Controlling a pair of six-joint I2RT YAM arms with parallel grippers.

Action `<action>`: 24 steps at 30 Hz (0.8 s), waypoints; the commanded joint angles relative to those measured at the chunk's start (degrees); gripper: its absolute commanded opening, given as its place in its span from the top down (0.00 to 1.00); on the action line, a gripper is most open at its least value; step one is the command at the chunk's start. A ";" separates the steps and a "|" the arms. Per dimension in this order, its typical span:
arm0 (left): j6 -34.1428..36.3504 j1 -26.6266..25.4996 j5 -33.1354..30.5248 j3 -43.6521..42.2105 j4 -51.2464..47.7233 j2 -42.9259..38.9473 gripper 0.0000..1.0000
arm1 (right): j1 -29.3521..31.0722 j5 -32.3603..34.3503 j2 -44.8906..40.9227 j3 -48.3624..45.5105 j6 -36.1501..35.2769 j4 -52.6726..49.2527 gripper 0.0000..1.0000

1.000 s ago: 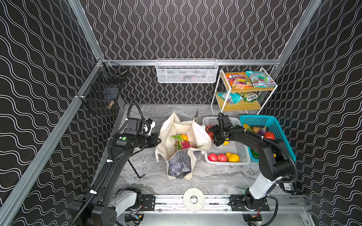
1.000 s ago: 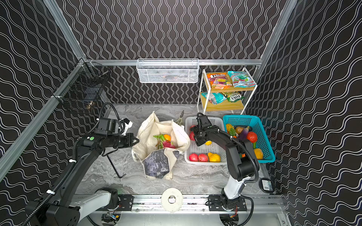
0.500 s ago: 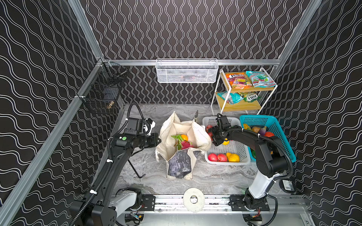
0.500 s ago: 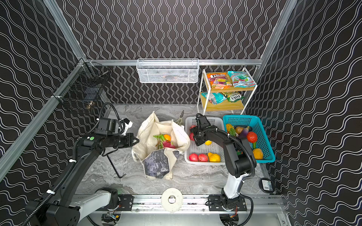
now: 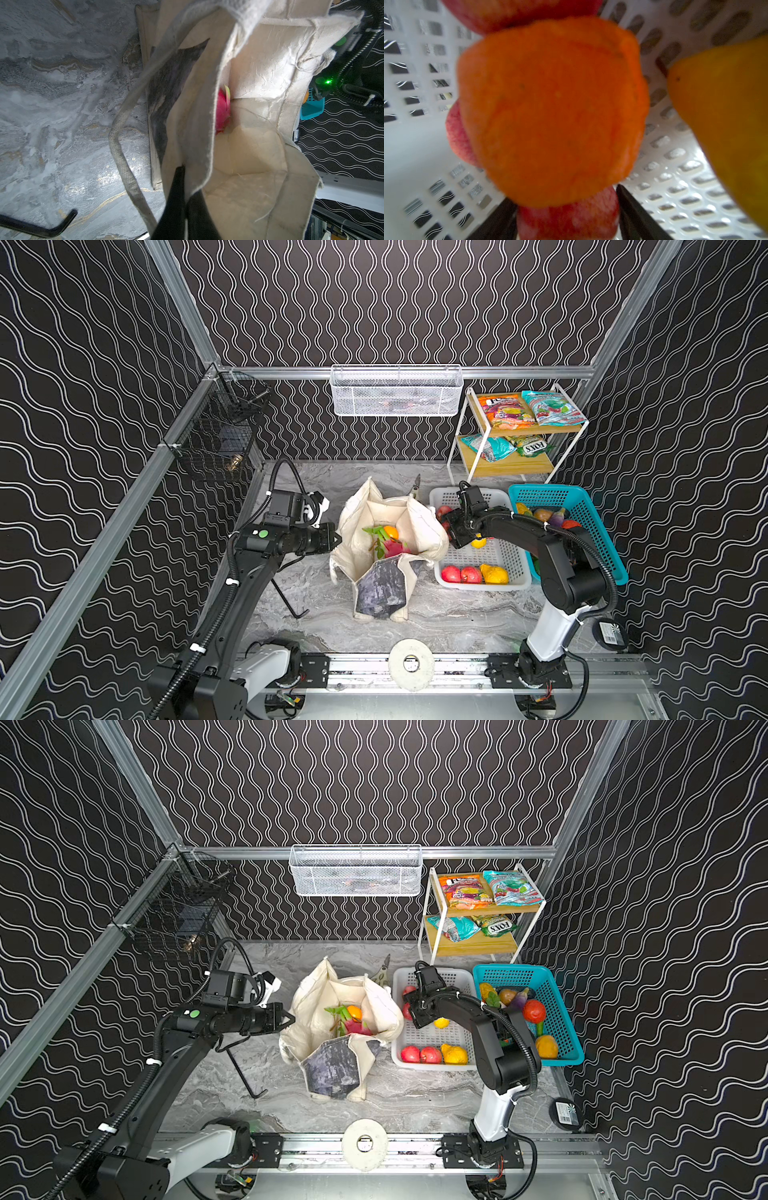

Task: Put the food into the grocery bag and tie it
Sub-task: 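Lower the right gripper into the white basket toward the orange, then close the right gripper on a red apple and lift it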

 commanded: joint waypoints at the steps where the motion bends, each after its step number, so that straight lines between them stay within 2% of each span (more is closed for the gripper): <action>1: 0.99 -0.05 0.90 0.54 -0.82 -0.12 1.00 | 0.00 0.27 0.15 -0.08 1.22 0.99 0.31; 17: 1.79 -0.13 0.68 0.10 -1.92 -1.43 1.00 | 0.00 3.81 -8.61 -3.81 1.92 0.01 0.41; 22: 1.19 -0.13 0.98 -0.51 -1.00 -1.57 1.00 | 0.05 5.23 -15.33 -4.42 1.02 -2.65 0.41; 24: 1.00 -0.13 0.99 -0.69 -0.74 -1.69 1.00 | 0.24 8.02 -18.80 -3.66 -1.46 -4.25 0.41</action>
